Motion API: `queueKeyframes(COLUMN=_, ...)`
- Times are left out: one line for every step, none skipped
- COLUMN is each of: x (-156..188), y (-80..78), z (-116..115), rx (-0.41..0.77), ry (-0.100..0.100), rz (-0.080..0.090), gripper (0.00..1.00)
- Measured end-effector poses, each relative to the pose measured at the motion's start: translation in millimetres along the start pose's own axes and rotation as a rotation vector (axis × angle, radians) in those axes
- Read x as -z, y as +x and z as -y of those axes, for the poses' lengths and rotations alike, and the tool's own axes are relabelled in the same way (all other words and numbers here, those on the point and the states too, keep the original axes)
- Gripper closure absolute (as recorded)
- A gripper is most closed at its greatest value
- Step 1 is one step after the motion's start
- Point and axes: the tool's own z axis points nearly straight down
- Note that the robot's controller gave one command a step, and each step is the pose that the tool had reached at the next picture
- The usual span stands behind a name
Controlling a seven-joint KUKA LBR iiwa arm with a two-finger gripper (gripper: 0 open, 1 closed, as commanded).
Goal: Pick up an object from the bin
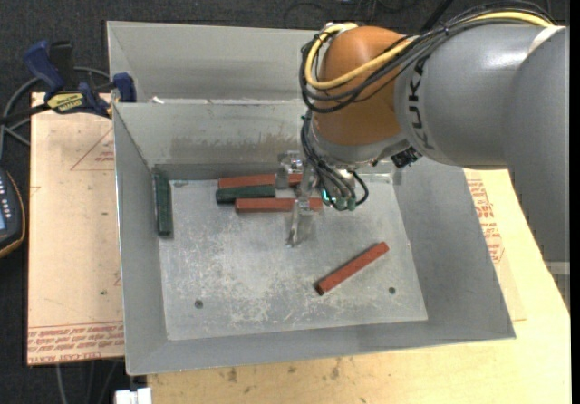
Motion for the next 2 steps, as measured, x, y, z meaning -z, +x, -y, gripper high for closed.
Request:
queueKeyframes(x=-83.3, y=-43.9, z=31.8, rx=-0.059, ry=-0.001, rz=0.012, gripper=0.00)
queueKeyframes(x=-74.7, y=-46.8, z=30.7, rx=-0.057, ry=-0.002, rz=0.020, gripper=1.00)
